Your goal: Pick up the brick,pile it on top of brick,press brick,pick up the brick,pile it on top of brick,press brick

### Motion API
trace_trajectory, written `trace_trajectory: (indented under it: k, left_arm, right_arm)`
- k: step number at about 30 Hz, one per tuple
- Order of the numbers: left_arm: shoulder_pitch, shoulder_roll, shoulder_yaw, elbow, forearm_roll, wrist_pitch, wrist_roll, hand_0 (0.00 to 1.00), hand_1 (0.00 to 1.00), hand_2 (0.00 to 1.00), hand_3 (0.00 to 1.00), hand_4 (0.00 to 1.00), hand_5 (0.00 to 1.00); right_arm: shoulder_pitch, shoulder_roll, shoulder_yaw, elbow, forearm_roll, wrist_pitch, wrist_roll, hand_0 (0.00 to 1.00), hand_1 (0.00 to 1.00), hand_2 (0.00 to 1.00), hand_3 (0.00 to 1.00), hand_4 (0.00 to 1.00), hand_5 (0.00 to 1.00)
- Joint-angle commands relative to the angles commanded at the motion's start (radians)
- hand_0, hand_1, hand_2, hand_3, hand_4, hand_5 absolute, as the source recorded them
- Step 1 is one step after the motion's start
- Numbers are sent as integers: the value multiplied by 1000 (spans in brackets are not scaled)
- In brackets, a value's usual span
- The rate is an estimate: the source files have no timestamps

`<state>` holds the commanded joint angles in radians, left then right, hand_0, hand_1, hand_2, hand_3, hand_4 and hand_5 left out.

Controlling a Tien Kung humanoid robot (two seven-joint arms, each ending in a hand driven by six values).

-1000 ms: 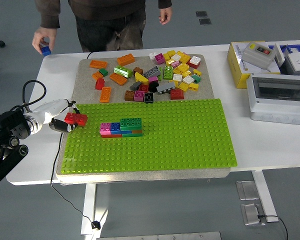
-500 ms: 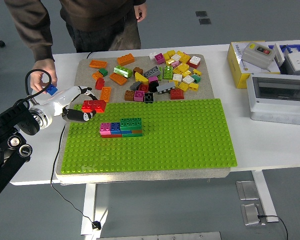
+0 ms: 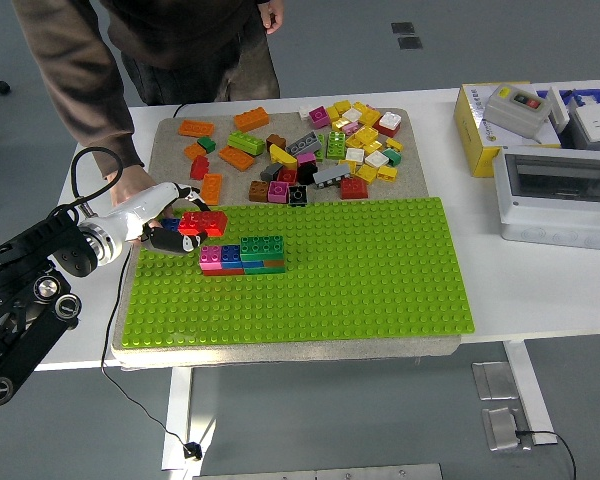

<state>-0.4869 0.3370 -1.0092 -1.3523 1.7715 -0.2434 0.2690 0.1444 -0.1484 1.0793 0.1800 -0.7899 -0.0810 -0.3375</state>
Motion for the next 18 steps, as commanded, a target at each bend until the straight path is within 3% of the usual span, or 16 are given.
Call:
trace_trajectory:
  k: [18]
  left_arm:
    - [-5, -25, 40, 35, -24, -13, 23, 998, 977, 932, 570, 650, 176]
  right_arm:
    - [1, -2, -8, 0, 11, 0, 5, 701, 644, 591, 769, 598, 998]
